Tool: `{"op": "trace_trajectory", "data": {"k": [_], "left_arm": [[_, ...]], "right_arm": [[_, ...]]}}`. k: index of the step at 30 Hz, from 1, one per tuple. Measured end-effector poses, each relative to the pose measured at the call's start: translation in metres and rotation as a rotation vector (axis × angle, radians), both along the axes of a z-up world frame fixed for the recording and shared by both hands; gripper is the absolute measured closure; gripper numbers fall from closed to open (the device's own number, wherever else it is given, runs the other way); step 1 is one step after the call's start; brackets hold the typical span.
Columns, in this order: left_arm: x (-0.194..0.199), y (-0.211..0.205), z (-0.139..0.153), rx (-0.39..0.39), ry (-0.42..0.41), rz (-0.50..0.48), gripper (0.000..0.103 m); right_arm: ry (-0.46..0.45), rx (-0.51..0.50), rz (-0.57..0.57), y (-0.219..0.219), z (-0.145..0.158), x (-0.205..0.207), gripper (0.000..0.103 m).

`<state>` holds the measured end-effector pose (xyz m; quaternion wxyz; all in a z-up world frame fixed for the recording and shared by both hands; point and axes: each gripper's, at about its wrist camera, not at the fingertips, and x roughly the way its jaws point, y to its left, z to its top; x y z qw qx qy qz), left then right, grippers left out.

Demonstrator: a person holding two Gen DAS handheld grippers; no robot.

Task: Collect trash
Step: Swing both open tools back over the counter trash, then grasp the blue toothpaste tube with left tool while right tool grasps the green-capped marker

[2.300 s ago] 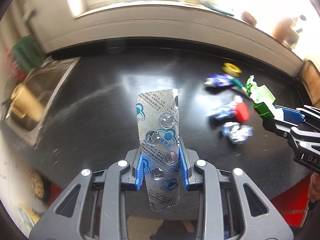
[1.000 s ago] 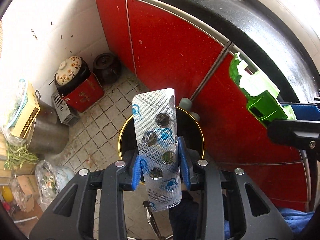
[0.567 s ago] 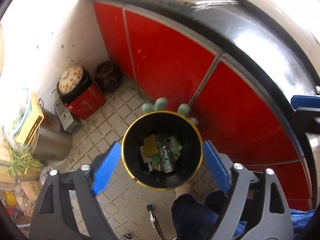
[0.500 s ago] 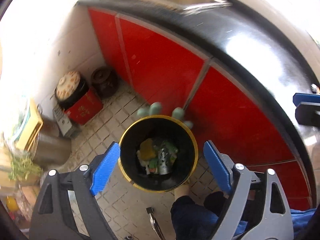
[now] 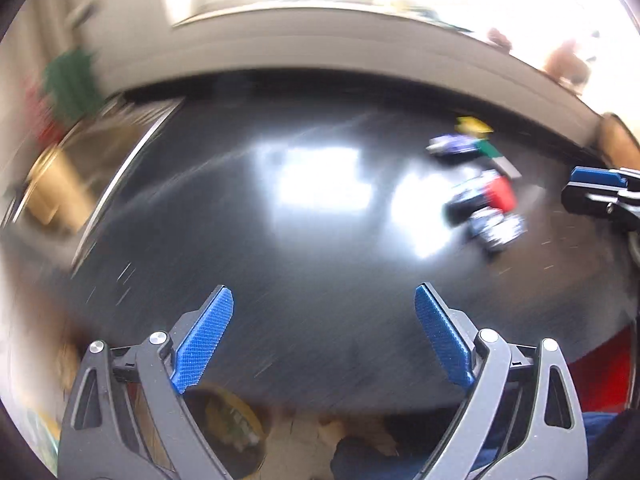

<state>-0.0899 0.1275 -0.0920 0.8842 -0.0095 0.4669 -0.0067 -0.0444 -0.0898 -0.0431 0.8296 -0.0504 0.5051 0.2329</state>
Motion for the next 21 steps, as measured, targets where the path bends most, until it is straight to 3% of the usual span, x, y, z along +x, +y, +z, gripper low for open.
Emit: {"op": "trace_trajectory", "data": {"k": [4, 8, 14, 21], "left_arm": [[0.050, -0.059, 0.014, -0.005, 0.000, -0.146, 0.013], [0.084, -0.103, 0.016, 0.033, 0.005, -0.243, 0.013], [0.125, -0.130, 0.002, 0.100, 0.031, -0.356, 0.013], [0.184, -0.144, -0.031, 0.150, 0.082, -0.494, 0.013]], "right_arm": [[-0.014, 0.008, -0.098, -0.070, 0.006, 0.013, 0.035], [-0.021, 0.008, -0.135, -0.113, 0.007, 0.021, 0.035], [-0.014, 0.021, -0.115, -0.139, -0.001, 0.041, 0.035], [0.019, 0.004, -0.031, -0.131, -0.031, 0.093, 0.035]]}}
